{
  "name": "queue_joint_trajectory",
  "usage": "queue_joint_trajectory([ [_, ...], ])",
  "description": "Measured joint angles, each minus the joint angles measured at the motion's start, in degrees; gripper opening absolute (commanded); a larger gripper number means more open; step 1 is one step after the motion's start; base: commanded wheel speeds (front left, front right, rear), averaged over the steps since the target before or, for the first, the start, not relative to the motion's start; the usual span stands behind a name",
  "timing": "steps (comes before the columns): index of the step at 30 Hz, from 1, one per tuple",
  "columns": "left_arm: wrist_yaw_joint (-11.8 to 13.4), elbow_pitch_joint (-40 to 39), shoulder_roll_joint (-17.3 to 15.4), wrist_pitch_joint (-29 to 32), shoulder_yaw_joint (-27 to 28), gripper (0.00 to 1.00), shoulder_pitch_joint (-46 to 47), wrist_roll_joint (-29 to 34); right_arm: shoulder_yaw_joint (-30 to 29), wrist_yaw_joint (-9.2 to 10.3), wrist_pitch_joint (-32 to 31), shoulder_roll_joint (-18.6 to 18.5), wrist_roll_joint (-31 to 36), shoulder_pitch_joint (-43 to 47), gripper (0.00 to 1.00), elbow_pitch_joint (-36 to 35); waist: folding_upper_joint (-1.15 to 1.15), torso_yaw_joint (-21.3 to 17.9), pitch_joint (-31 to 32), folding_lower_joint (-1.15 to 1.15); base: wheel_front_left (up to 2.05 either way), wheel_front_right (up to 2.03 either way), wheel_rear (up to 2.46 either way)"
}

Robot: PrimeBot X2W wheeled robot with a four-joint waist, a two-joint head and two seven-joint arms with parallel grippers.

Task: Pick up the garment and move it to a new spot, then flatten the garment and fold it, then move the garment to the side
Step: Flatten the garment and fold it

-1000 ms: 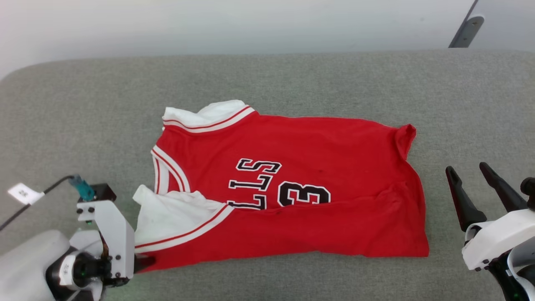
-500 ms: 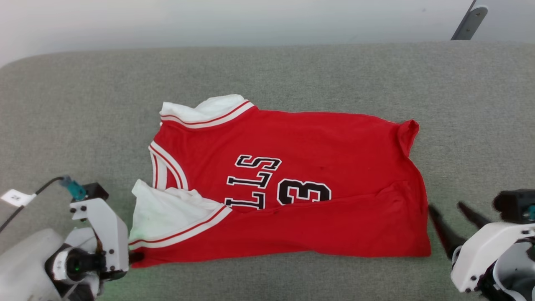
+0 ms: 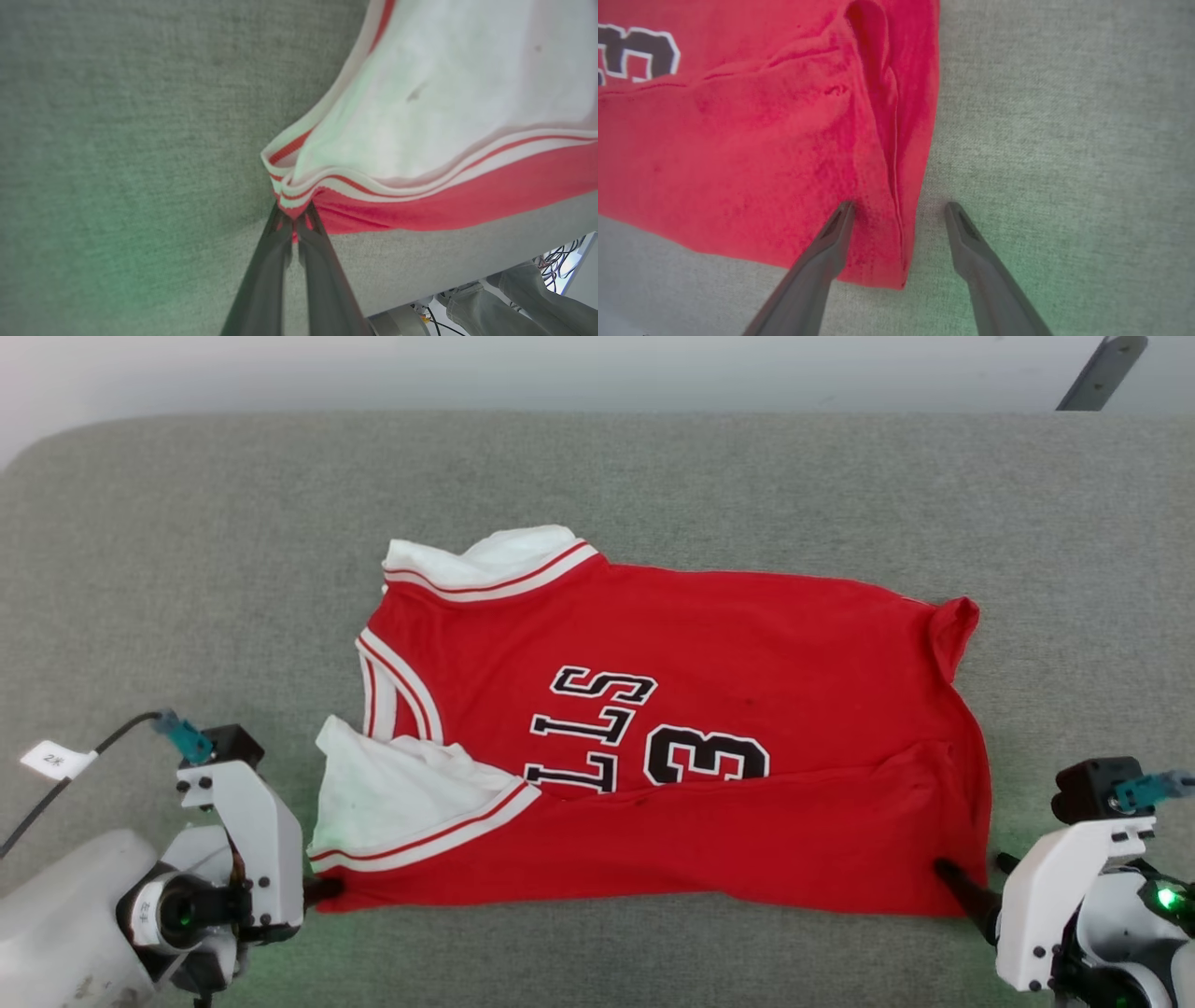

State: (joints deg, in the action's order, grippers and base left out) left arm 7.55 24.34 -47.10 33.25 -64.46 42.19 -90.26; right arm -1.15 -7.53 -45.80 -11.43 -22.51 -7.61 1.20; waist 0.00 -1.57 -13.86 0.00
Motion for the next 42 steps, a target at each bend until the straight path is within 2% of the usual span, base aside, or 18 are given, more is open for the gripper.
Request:
queue_joint_trajectory([
  [2, -0.25, 0.08, 0.21, -0.09, 0.09, 0.00, 0.08, 0.00, 0.07, 0.00, -0.83, -0.12, 0.59, -1.27, 1.00, 2.04, 0.00, 0.31, -0.22, 0.00, 0.00, 0.00, 0.00],
  [3, -0.35, 0.11, 0.37, -0.18, 0.11, 0.00, 0.12, 0.00, 0.35, 0.00, -1.43, -0.20, 0.68, -1.86, 0.77, 3.04, 0.00, 0.47, -0.31, 0.00, 0.00, 0.00, 0.00],
  [4, -0.49, 0.21, 0.56, -0.24, 0.18, 0.00, 0.13, 0.00, 0.56, 0.00, -1.64, -0.33, 0.66, -2.48, 0.02, 3.87, 0.00, 0.63, -0.38, 0.00, 0.00, 0.00, 0.00],
  [5, -0.51, 0.31, 0.75, -0.43, 0.24, 0.00, 0.12, 0.00, 0.73, 0.00, -1.78, -0.53, 0.68, -3.02, 0.00, 4.79, 0.00, 0.78, -0.44, 0.00, 0.00, 0.00, 0.00],
  [11, -0.99, -0.03, 0.80, -1.00, 0.52, 0.00, 0.05, -0.01, 1.42, 0.00, -3.13, -1.47, 0.18, -5.09, 0.00, 7.04, 0.00, 1.41, -0.57, 0.00, 0.00, 0.00, 0.00],
  [18, -0.29, -3.85, -1.89, -1.00, 0.77, 0.00, -0.59, -0.02, 2.22, -0.08, -5.41, -4.02, -1.23, -5.27, 0.00, 5.69, 0.00, 1.59, 0.13, 0.00, 0.00, 0.00, 0.00],
  [27, 4.64, -15.29, -8.64, -0.42, 0.00, 0.00, -4.14, -0.02, 2.23, -0.07, -12.02, -8.51, -2.48, -0.90, 0.00, -0.12, 0.00, 1.69, 1.83, 0.00, 0.00, 0.00, 0.00],
  [33, 8.89, -23.74, -12.90, -0.77, -0.62, 0.00, -7.25, -0.37, 0.46, -0.05, -17.13, -9.11, -3.47, 3.69, 0.00, -4.53, 0.00, 1.94, 2.34, 0.00, 0.00, 0.00, 0.00],
  [37, 10.63, -27.09, -13.71, -1.46, -1.33, 0.00, -9.61, -1.04, -1.38, -0.04, -19.71, -8.61, -3.46, 6.53, 0.00, -6.54, 0.00, 2.03, 2.32, 0.00, 0.00, 0.00, 0.00],
  [42, 11.20, -27.21, -12.73, -2.30, -2.37, 0.00, -11.63, -1.43, -2.13, -0.02, -19.74, -7.09, -2.35, 8.44, 0.00, -7.12, 0.00, 1.96, 2.06, 0.00, 0.00, 0.00, 0.00],
])
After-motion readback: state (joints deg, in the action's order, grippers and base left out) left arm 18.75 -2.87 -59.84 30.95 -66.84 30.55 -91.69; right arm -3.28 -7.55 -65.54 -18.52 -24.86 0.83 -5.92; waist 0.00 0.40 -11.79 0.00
